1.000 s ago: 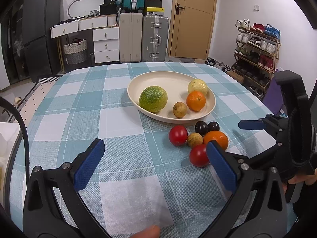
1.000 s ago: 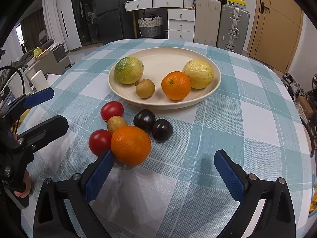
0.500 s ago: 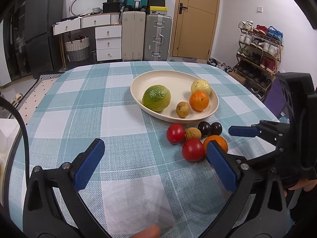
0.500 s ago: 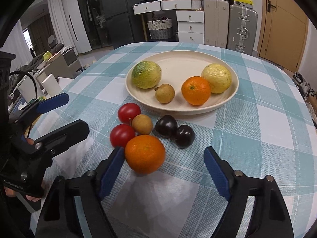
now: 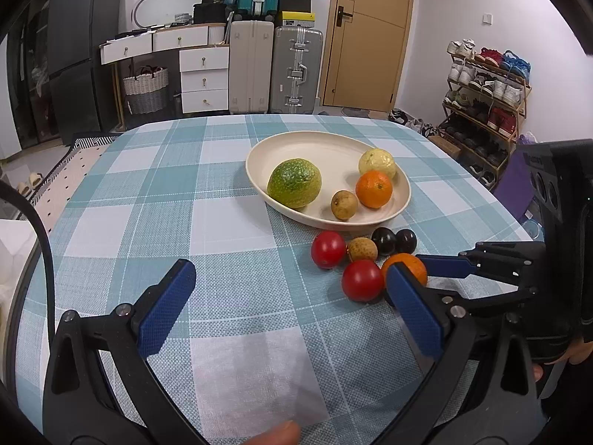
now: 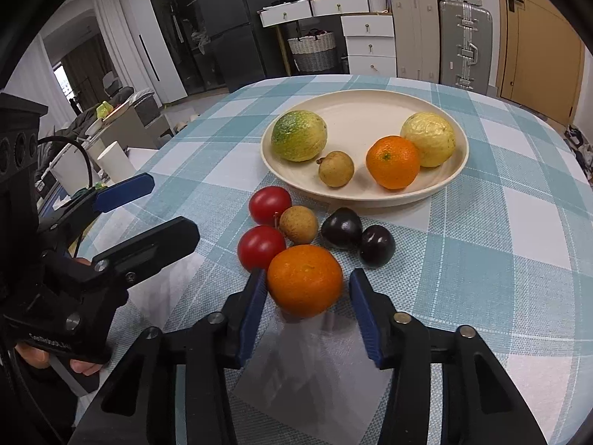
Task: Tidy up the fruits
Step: 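Grasp the orange on the cloth with the right tool and lift it, then grasp a red tomato with the left tool while the right tool holds the orange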
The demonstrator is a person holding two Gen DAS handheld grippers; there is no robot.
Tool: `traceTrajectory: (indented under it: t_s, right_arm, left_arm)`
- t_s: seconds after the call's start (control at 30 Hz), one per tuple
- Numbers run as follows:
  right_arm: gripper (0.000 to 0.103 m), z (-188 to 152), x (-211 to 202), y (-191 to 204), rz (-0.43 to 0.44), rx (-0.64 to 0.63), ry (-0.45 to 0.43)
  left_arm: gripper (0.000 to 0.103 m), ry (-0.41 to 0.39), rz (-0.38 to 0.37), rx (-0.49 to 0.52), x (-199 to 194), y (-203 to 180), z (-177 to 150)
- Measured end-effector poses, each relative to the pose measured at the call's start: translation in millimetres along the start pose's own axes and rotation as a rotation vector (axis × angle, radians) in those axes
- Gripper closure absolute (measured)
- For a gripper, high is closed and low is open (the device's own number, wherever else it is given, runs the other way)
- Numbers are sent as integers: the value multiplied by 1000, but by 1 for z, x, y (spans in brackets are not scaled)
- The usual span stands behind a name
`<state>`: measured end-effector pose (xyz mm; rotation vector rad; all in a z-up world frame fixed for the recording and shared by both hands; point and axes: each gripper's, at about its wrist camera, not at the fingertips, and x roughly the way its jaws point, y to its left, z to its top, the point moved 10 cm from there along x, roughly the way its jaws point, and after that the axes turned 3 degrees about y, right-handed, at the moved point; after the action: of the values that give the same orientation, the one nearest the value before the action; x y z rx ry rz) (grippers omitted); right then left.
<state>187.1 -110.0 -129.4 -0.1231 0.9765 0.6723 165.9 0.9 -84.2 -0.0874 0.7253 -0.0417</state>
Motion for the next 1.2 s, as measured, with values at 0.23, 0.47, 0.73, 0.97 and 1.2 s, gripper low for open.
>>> traceTrajectory:
  t_s: [0.23,0.47,0.73,0.97,1.2]
  right_arm:
    - [61,-2,-3,0,0,-4,-13]
    - [62,-4,-27,-11,6,44,-87]
    - [62,-6,-50,-25,-29,63,-135]
    - [62,-23,-68,-39,-34,91,-150]
    - [62,-23,-77,-44,-41,99,-169]
  left_arm:
    - [0,0,-3,-2,0,1,0]
    - [1,7,-2,0,2,1,-1]
    - [1,18,-8,17,5,-4,-2]
    - [1,69,-52,24,13,-22,-7]
    - [2,124,-50,34,29,-45,-13]
